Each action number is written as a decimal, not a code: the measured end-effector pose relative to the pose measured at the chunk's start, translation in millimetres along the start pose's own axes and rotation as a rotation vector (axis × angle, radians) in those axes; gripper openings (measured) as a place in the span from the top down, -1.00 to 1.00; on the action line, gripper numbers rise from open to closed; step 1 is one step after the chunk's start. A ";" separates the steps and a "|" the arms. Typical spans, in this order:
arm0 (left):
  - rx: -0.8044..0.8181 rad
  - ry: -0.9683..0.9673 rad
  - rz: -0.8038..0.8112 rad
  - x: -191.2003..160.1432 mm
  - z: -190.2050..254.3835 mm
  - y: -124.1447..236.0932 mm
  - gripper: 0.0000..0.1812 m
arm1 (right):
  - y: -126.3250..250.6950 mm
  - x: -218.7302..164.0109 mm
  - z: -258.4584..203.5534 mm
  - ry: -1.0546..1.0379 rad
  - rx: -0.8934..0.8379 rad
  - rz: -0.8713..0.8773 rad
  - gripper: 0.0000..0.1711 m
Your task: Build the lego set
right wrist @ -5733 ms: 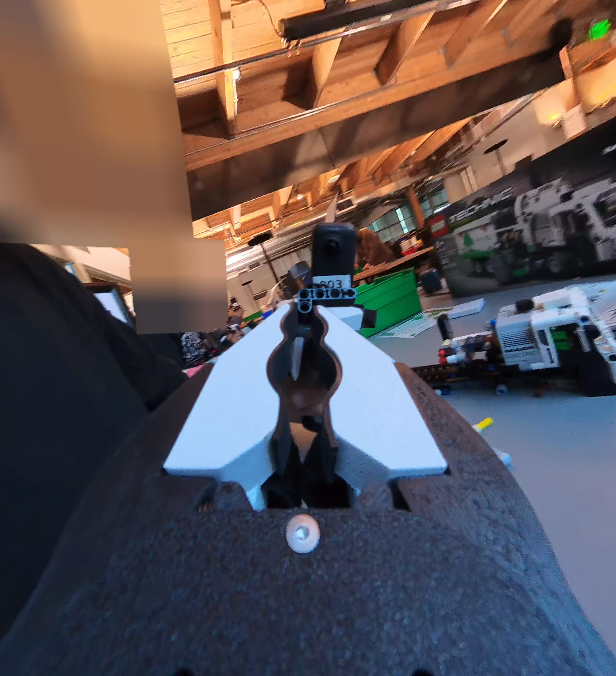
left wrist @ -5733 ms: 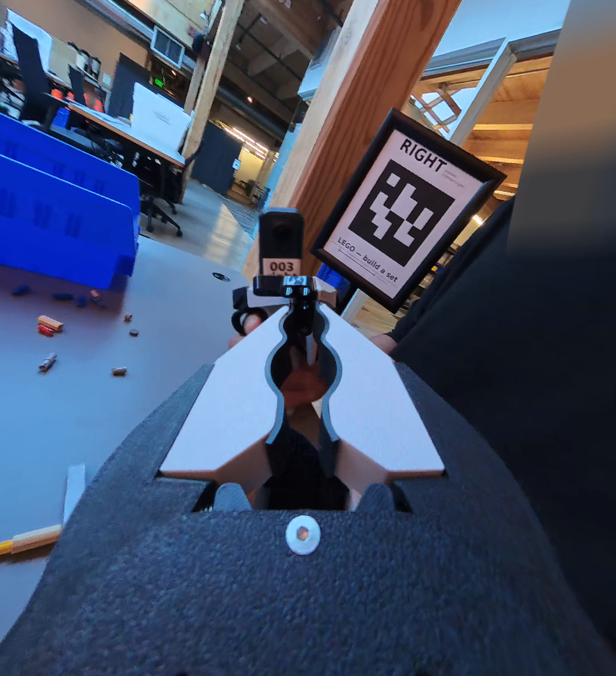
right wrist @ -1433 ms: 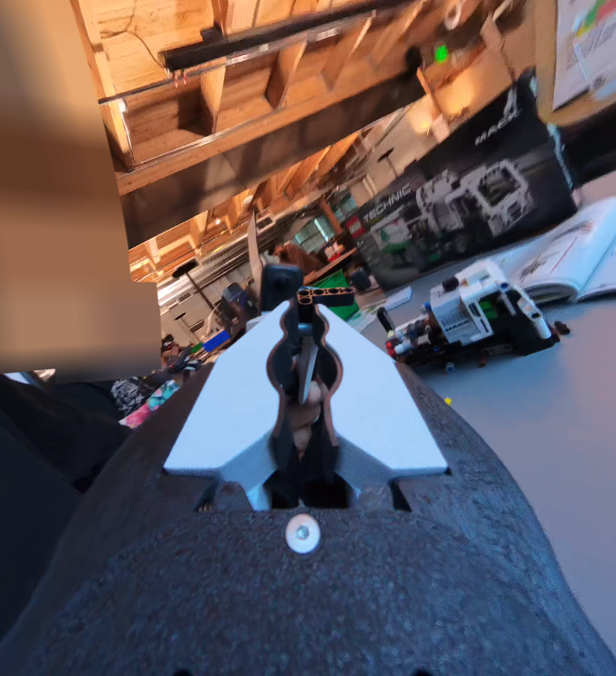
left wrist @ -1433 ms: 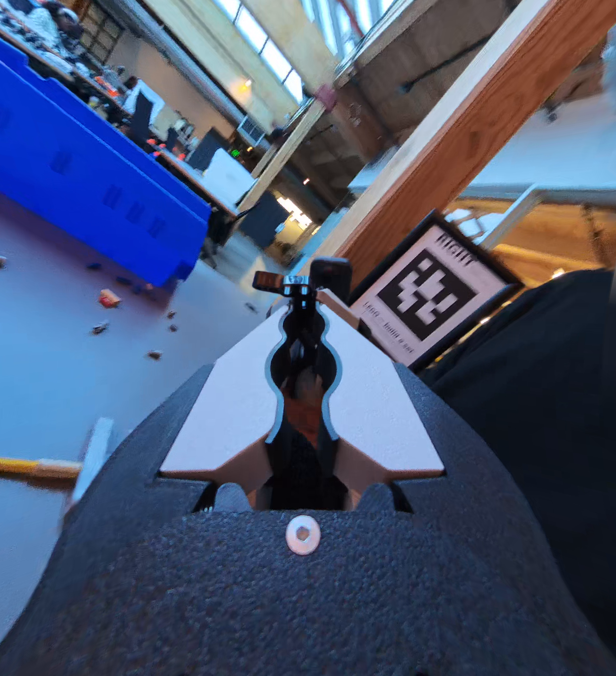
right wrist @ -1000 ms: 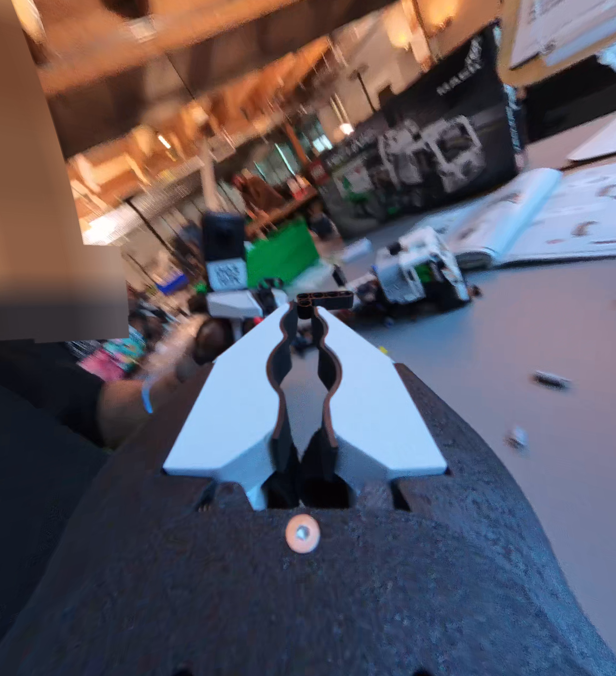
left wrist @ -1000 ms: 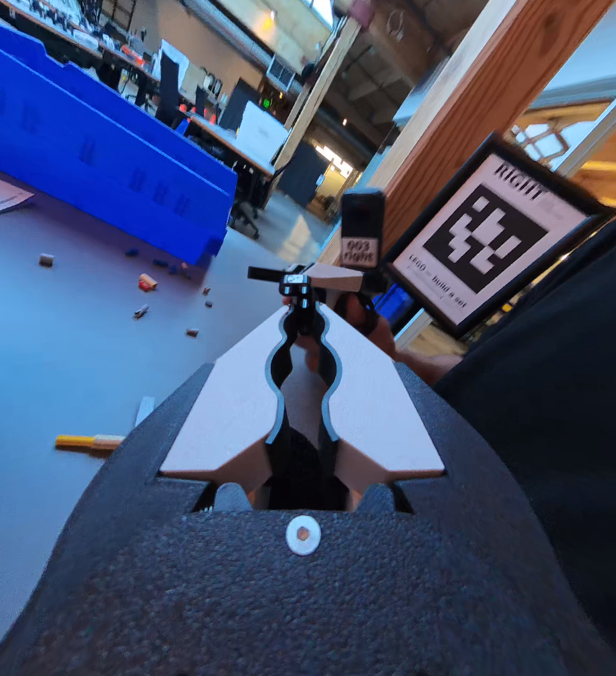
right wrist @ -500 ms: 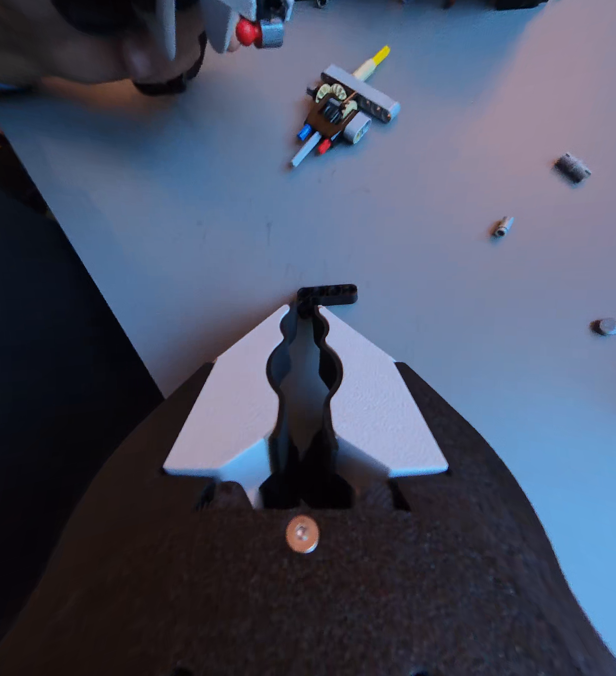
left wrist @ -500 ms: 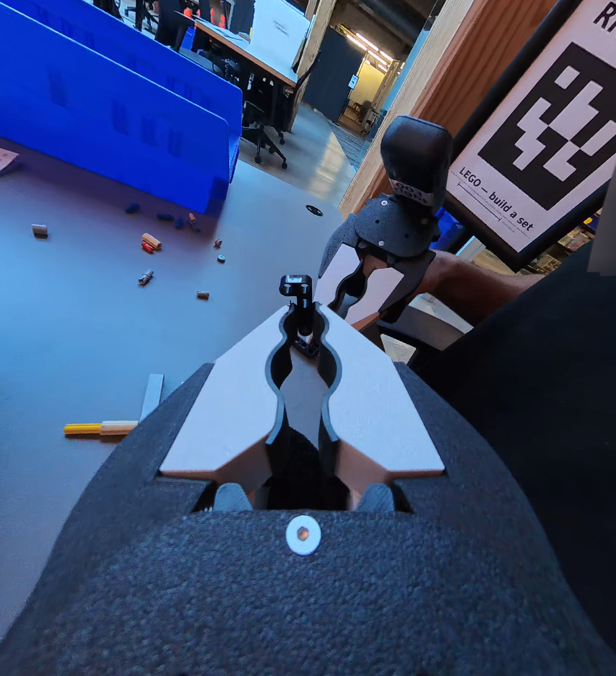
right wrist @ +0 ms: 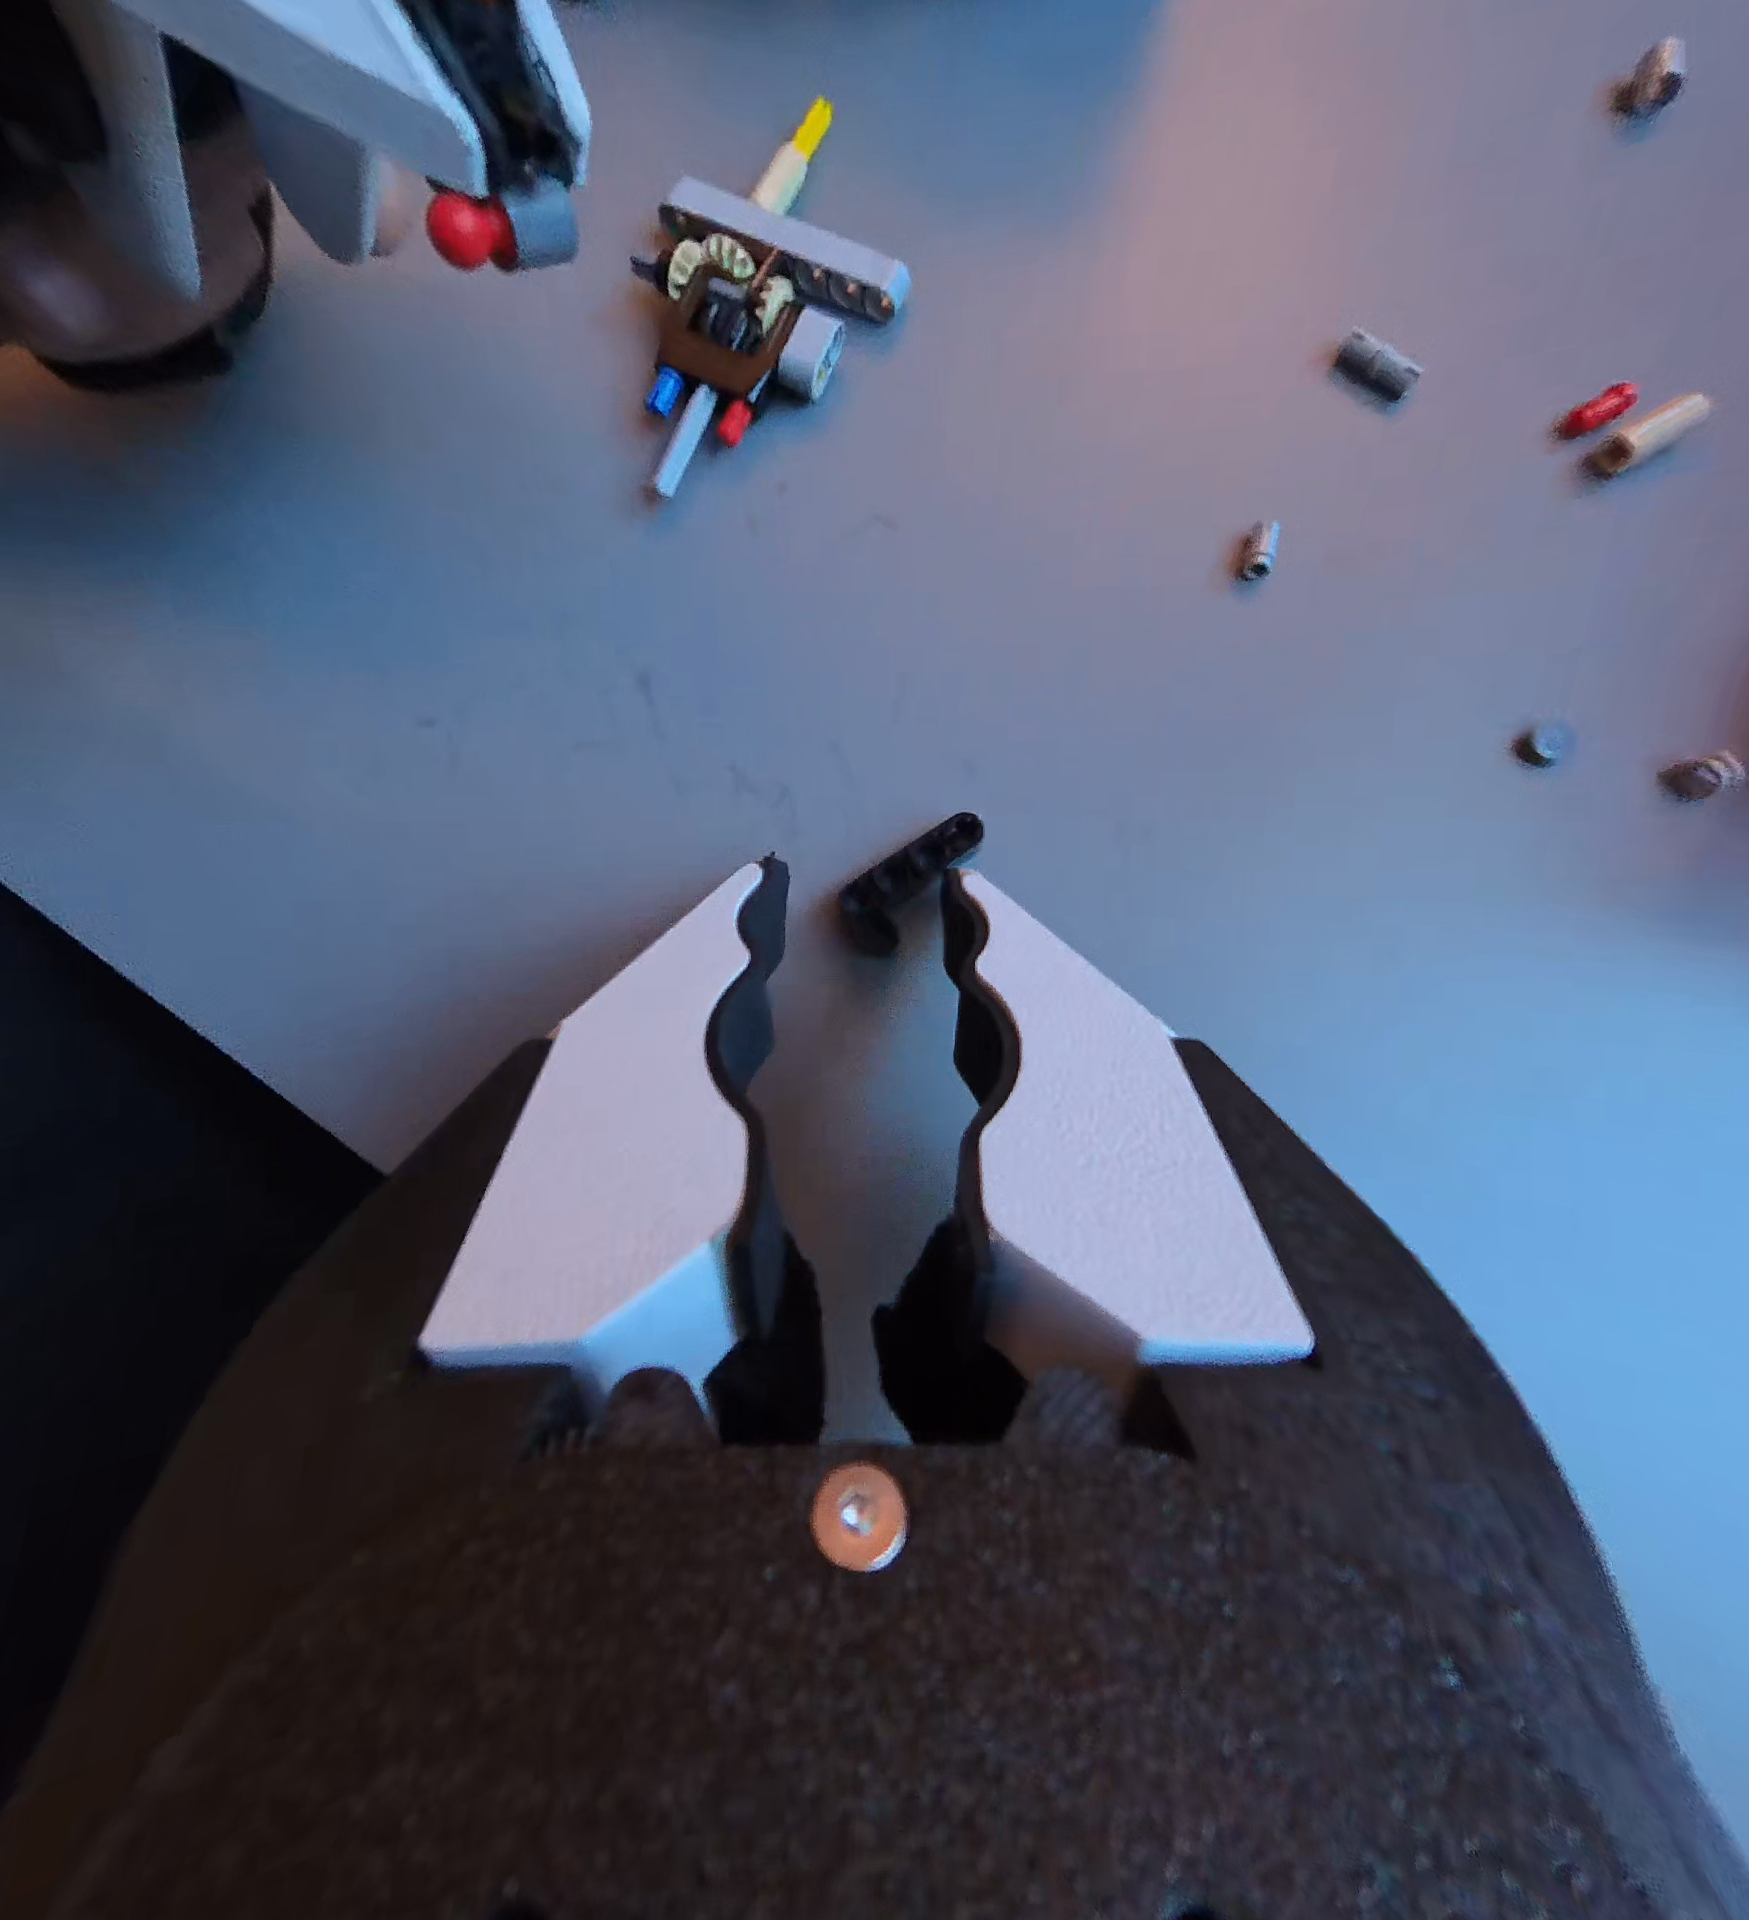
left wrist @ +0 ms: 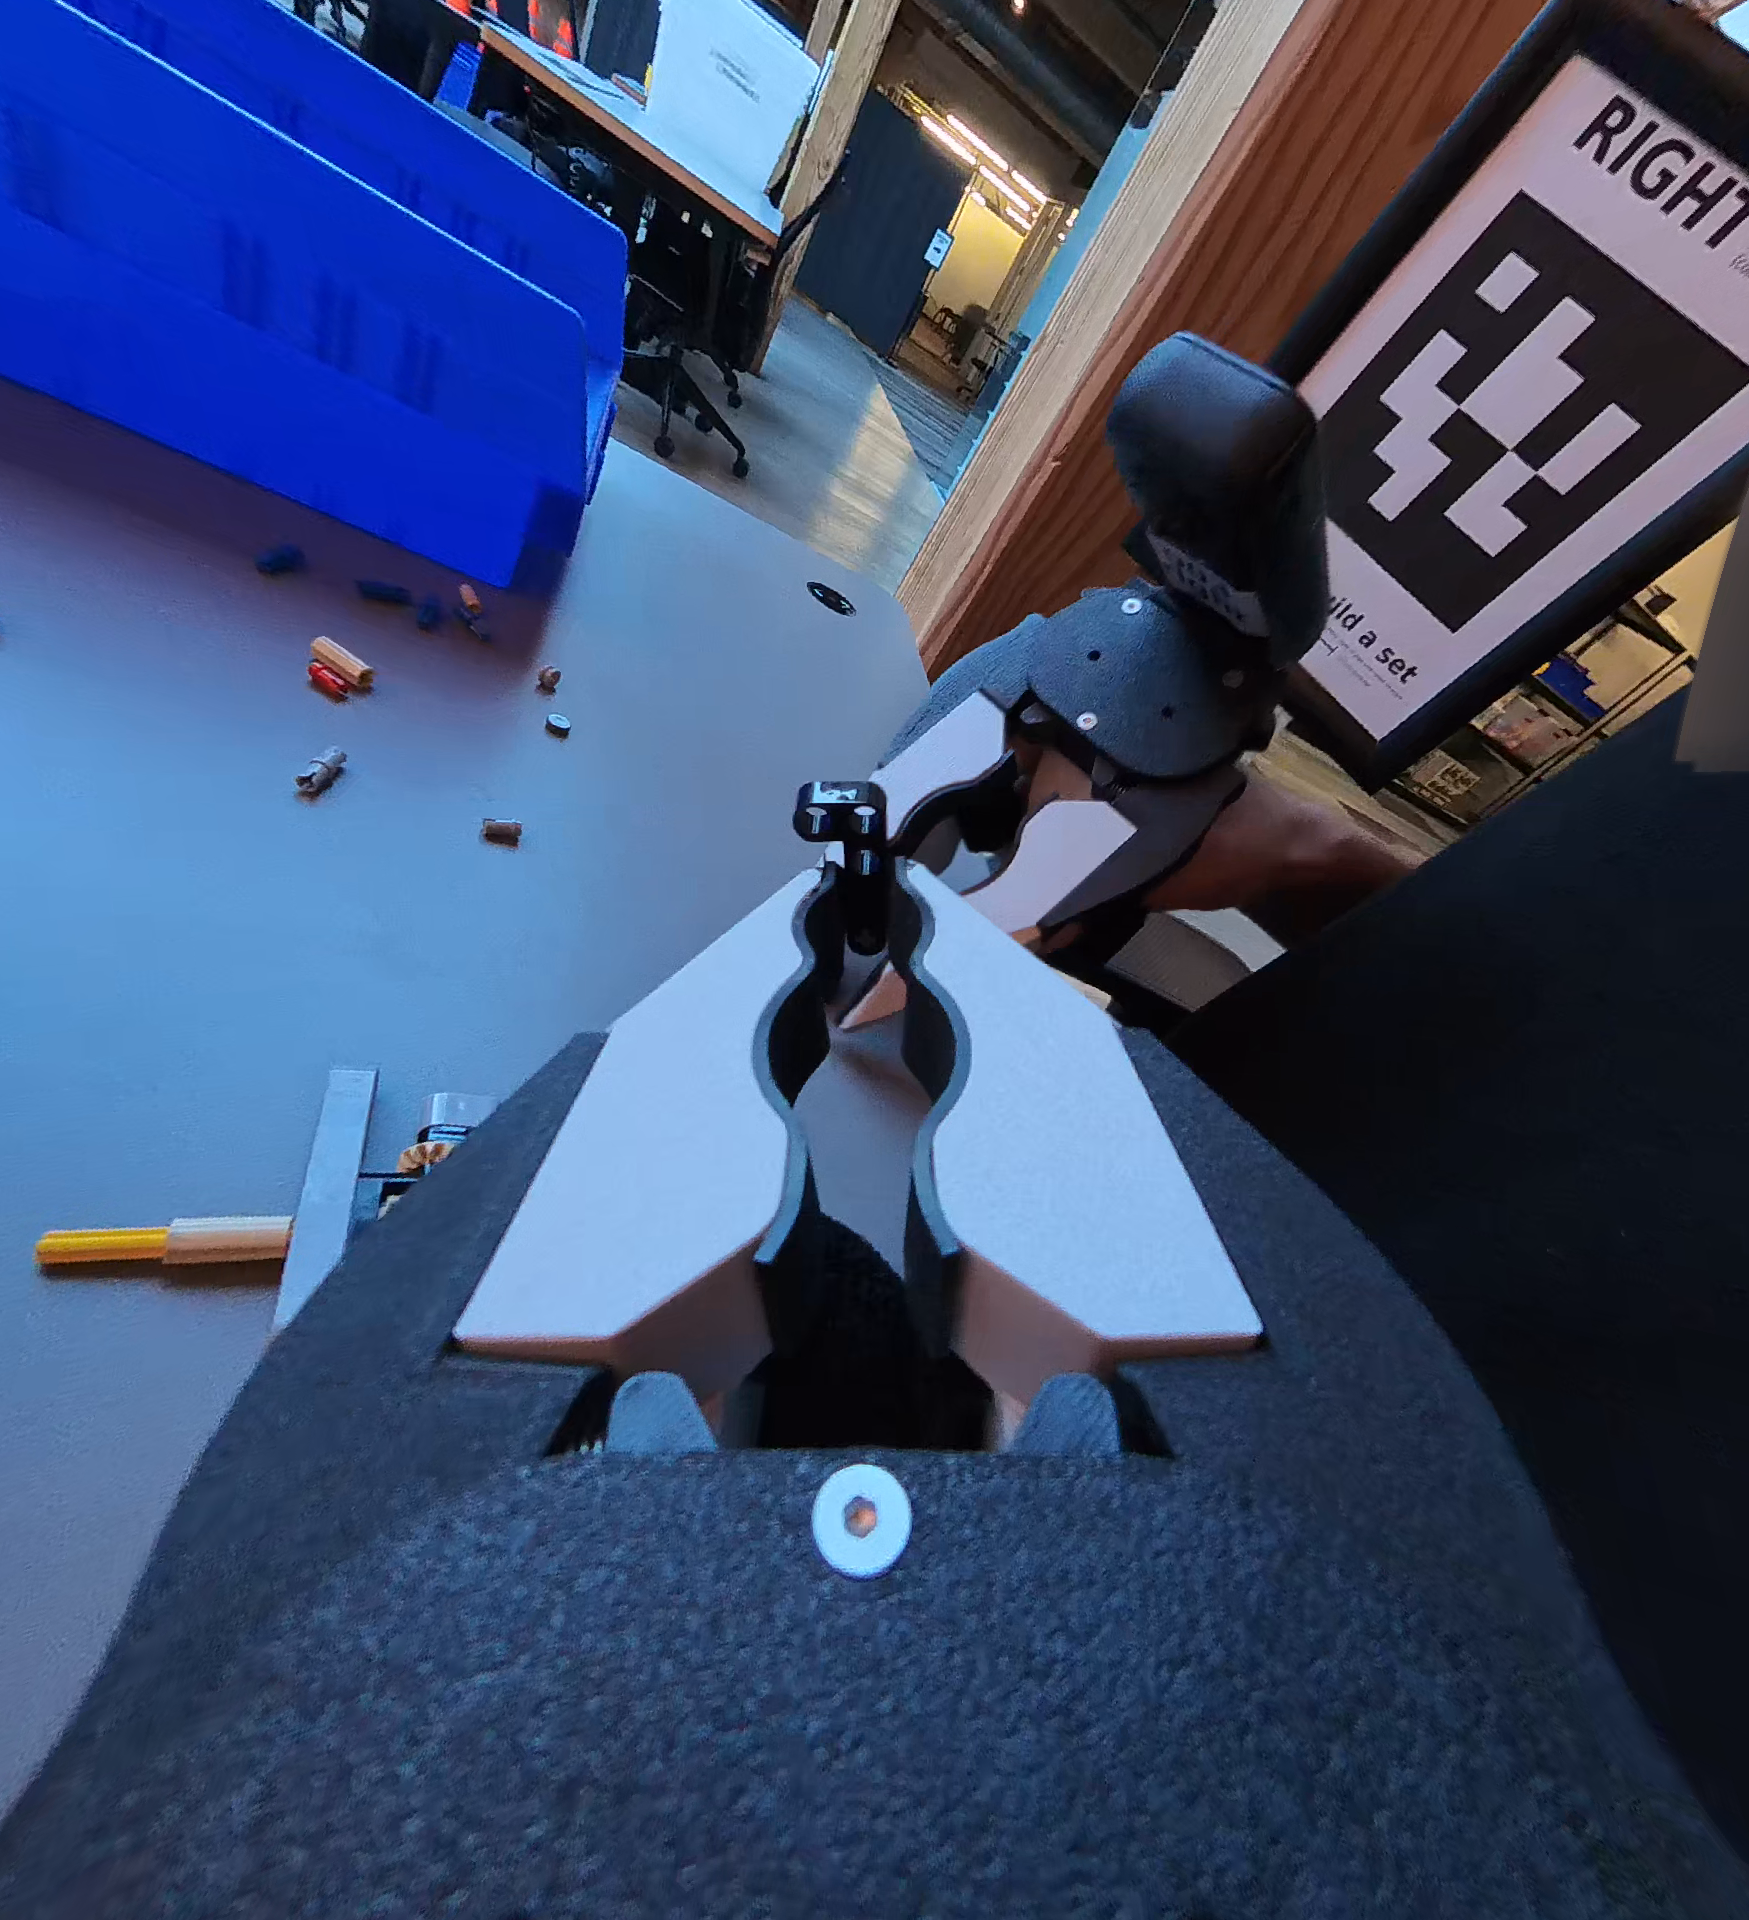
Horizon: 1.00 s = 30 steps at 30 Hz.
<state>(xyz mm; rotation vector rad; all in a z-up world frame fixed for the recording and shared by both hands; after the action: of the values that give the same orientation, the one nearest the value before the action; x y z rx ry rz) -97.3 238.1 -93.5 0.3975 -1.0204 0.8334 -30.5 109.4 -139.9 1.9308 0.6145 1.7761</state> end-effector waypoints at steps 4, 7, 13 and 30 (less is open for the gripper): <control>-0.006 0.008 0.000 0.3 0.4 0.4 0.95 | -9.7 4.0 -12.0 0.081 0.102 0.007 0.67; -0.002 0.006 0.000 0.9 -0.5 1.1 0.95 | -3.7 9.6 -13.1 0.163 0.076 0.045 0.68; -0.003 0.016 0.003 2.0 -2.0 2.5 0.95 | 2.7 -0.6 -11.6 0.172 0.025 0.070 0.66; -0.028 -0.418 0.133 14.2 19.1 5.5 0.95 | 17.0 45.8 0.3 -0.550 0.377 0.569 0.84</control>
<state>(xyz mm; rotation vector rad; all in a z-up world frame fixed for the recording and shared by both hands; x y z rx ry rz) -109.0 235.3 -72.2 0.4968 -1.4572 0.8725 -26.3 123.0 -93.2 2.9284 0.2169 1.3466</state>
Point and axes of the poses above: each gripper's, where its closed fingertips meet, y back along the fingers, x out of its top, z = x × y across the jaws, the point moved 6 cm from there along y, back along the fingers, and after that the axes turned 14 degrees about z, right-handed, at the moved point
